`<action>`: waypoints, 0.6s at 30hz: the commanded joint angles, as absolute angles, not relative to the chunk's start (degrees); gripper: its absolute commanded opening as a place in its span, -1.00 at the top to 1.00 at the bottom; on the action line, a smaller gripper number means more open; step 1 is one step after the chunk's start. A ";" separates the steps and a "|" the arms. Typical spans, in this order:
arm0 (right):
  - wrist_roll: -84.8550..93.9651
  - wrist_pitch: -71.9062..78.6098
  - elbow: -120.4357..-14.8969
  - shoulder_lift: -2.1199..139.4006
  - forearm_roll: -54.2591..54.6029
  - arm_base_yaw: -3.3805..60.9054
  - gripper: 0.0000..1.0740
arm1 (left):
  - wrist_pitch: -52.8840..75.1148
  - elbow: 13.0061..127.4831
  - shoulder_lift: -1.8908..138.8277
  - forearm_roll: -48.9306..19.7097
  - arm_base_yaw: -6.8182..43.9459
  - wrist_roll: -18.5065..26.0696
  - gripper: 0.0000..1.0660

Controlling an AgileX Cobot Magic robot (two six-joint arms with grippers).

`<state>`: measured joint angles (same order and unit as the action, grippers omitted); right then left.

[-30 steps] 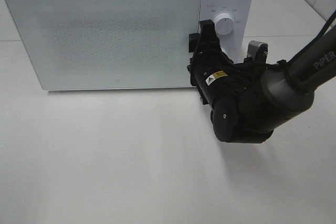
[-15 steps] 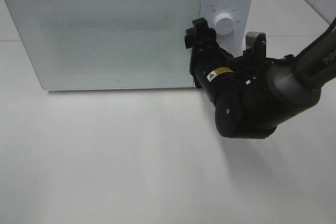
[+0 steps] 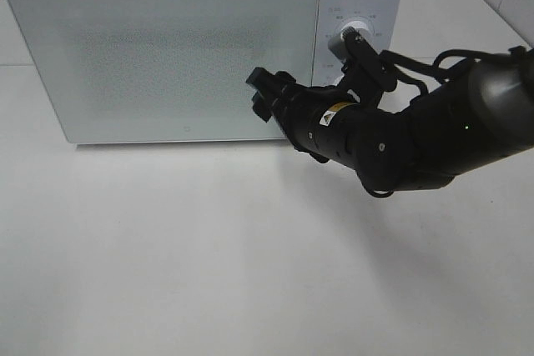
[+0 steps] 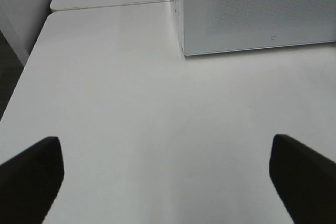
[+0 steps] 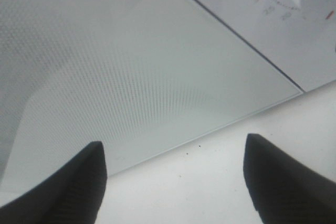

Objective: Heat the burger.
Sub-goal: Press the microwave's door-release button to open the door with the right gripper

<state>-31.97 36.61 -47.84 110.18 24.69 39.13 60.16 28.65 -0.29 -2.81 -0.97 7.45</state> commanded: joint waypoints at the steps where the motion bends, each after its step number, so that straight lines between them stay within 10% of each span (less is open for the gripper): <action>1: -19.19 27.50 -47.90 106.00 23.43 38.79 -0.31 | 59.64 28.53 -1.38 -3.04 -1.15 7.16 -0.87; 18: -1.26 -1.43 -47.90 91.21 9.68 33.35 -0.31 | 59.64 28.53 -1.38 -3.04 -1.15 7.16 -0.87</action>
